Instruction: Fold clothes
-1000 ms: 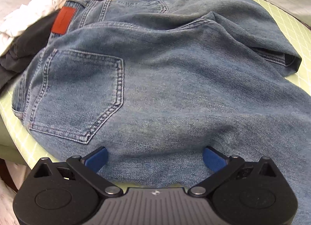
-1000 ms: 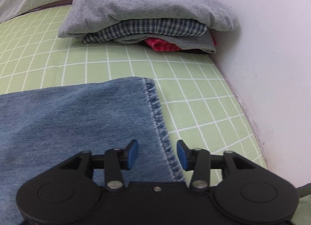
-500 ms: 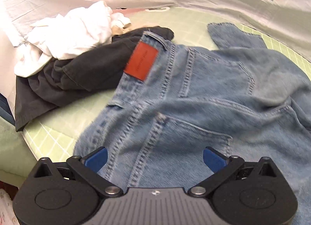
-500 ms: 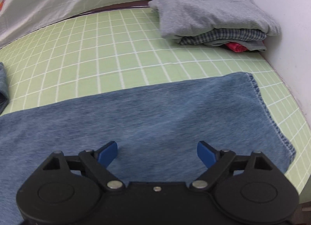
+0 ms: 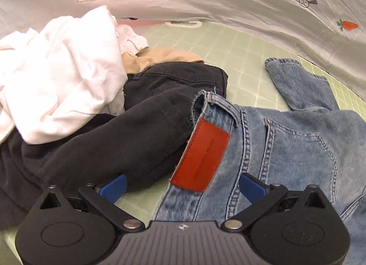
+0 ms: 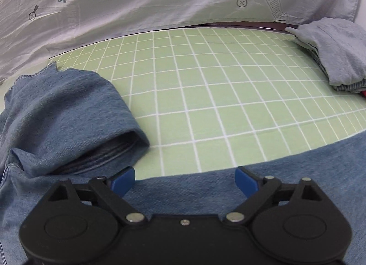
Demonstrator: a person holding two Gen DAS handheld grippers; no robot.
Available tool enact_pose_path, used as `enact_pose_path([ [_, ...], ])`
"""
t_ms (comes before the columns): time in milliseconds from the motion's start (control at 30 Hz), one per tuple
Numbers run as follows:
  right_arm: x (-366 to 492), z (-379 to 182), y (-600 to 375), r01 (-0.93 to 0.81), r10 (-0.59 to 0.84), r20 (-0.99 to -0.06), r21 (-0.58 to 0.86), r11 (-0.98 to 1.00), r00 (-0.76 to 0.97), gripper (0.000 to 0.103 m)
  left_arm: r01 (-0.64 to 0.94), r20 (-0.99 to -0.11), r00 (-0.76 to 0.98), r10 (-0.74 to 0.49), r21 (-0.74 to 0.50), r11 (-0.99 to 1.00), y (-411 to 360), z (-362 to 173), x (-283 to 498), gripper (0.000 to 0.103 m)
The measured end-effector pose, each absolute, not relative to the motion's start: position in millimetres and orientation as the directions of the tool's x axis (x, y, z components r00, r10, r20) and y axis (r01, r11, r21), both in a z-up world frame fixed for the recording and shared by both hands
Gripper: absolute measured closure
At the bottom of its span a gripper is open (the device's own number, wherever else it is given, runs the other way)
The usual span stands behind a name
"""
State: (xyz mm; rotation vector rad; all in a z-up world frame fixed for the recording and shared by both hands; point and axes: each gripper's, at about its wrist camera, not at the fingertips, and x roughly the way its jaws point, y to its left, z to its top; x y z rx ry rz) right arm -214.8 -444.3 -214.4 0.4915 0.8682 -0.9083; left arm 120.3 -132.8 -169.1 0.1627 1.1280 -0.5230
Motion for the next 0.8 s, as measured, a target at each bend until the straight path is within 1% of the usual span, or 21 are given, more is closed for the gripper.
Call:
enact_pose_path([
  [100, -191.9, -213.6, -443.3, 0.826, -0.457, -0.825, 0.021, 0.563, 0.333, 0.008, 0.482, -0.889, 0.279, -0.364, -0.198, 0.853, -137.9, -177.8, 146.9, 0.0],
  [233, -176.0, -214.4, -445.4, 0.818, -0.427, -0.842, 0.029, 0.575, 0.33, 0.008, 0.504, -0.885, 0.268, -0.382, -0.209, 0.838, -154.3, -183.2, 148.9, 0.0],
  [367, -174.9, -215.8, -448.5, 0.814, -0.382, -0.843, 0.109, 0.571, 0.38, 0.008, 0.433, -0.873, 0.306, -0.38, -0.227, 0.872, -156.2, -185.8, 156.6, 0.001],
  [433, -174.7, -217.5, -449.8, 0.815, -0.371, -0.844, 0.125, 0.566, 0.387, 0.007, 0.408, -0.868, 0.331, -0.369, -0.221, 0.886, -157.4, -186.6, 160.0, 0.001],
  [600, -171.3, -218.2, -452.6, 0.807, -0.369, -0.847, 0.11, 0.581, 0.382, 0.005, 0.372, -0.867, 0.367, -0.338, -0.196, 0.907, -161.2, -187.7, 170.3, 0.001],
  [800, -169.4, -219.3, -454.2, 0.806, -0.379, -0.842, 0.106, 0.582, 0.384, 0.004, 0.312, -0.872, 0.365, -0.326, -0.216, 0.925, -155.2, -185.3, 195.0, 0.004],
])
